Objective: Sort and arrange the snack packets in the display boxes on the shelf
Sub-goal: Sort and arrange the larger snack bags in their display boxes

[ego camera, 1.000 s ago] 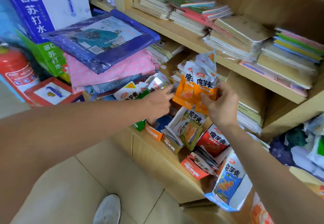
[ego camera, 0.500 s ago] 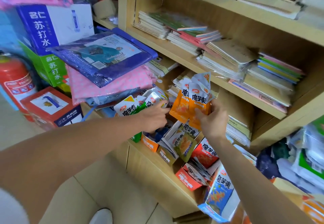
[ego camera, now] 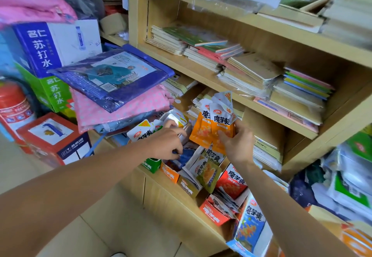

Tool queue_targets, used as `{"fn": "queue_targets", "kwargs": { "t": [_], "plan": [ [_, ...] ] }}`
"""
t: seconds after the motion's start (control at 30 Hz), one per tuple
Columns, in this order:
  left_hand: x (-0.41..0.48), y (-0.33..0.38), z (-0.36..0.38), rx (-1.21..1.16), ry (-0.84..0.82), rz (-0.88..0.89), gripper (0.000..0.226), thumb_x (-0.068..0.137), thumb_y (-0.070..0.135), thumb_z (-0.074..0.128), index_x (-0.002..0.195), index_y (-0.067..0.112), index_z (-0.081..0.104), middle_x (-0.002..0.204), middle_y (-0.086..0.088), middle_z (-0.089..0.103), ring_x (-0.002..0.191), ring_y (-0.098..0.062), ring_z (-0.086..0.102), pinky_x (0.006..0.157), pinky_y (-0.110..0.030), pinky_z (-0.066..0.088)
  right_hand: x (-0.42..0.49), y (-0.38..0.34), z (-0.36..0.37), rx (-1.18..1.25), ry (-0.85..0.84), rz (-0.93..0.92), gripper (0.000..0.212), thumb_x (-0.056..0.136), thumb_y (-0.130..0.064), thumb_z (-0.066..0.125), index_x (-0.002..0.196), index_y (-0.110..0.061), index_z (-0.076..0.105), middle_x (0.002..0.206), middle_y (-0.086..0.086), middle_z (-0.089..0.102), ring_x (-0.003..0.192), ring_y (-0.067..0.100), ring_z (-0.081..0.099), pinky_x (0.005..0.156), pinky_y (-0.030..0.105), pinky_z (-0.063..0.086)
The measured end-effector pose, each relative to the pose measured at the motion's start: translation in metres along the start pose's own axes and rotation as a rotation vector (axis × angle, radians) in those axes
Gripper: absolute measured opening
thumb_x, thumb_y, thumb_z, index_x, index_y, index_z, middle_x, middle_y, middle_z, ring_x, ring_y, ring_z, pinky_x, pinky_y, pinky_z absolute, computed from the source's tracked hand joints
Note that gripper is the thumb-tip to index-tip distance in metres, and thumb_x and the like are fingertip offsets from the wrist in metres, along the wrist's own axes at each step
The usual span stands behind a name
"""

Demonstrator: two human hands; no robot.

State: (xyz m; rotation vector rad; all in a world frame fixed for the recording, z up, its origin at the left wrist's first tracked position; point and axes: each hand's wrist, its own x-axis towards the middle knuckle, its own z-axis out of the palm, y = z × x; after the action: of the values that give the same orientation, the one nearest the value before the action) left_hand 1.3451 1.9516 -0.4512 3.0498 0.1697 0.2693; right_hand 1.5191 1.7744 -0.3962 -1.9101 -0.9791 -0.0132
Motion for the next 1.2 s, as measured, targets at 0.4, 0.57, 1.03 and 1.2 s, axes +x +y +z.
{"fn": "queue_targets", "kwargs": {
  "t": [0.4, 0.57, 1.03, 1.2],
  "plan": [
    [-0.041, 0.022, -0.024, -0.165, 0.362, -0.138, 0.01, 0.081, 0.028, 0.082, 0.091, 0.026, 0.081, 0.084, 0.009, 0.074, 0.094, -0.01, 0.061, 0.087, -0.039, 0.049, -0.009, -0.007, -0.007, 0.107, -0.017, 0.056, 0.022, 0.087, -0.012, 0.074, 0.104, -0.022, 0.063, 0.087, -0.006, 0.072, 0.075, 0.017, 0.071, 0.059, 0.028, 0.058],
    [-0.07, 0.043, -0.023, -0.361, 0.539, -0.378, 0.014, 0.086, 0.014, 0.077, 0.099, 0.02, 0.078, 0.102, 0.008, 0.075, 0.093, -0.004, 0.067, 0.081, -0.031, 0.058, -0.015, -0.01, -0.01, 0.156, 0.009, 0.064, 0.028, 0.087, -0.012, 0.073, 0.105, -0.031, 0.061, 0.091, -0.014, 0.071, 0.081, 0.013, 0.071, 0.069, 0.034, 0.061],
    [-0.072, 0.105, -0.05, -0.771, 0.718, -0.603, 0.027, 0.091, 0.006, 0.071, 0.112, 0.022, 0.076, 0.101, 0.023, 0.072, 0.093, -0.002, 0.071, 0.078, -0.039, 0.062, -0.023, -0.003, -0.053, 0.256, 0.072, 0.066, 0.023, 0.085, -0.006, 0.074, 0.104, -0.016, 0.068, 0.081, -0.014, 0.07, 0.068, 0.002, 0.065, 0.064, 0.028, 0.056],
    [-0.07, 0.135, -0.053, -0.737, 0.636, -0.469, 0.043, 0.091, 0.004, 0.068, 0.123, 0.033, 0.069, 0.114, 0.029, 0.068, 0.098, -0.007, 0.068, 0.084, -0.025, 0.055, -0.037, -0.004, -0.084, 0.389, 0.143, 0.069, 0.021, 0.085, 0.002, 0.07, 0.103, -0.006, 0.066, 0.087, 0.012, 0.071, 0.074, 0.016, 0.066, 0.068, 0.042, 0.06]
  ]
}}
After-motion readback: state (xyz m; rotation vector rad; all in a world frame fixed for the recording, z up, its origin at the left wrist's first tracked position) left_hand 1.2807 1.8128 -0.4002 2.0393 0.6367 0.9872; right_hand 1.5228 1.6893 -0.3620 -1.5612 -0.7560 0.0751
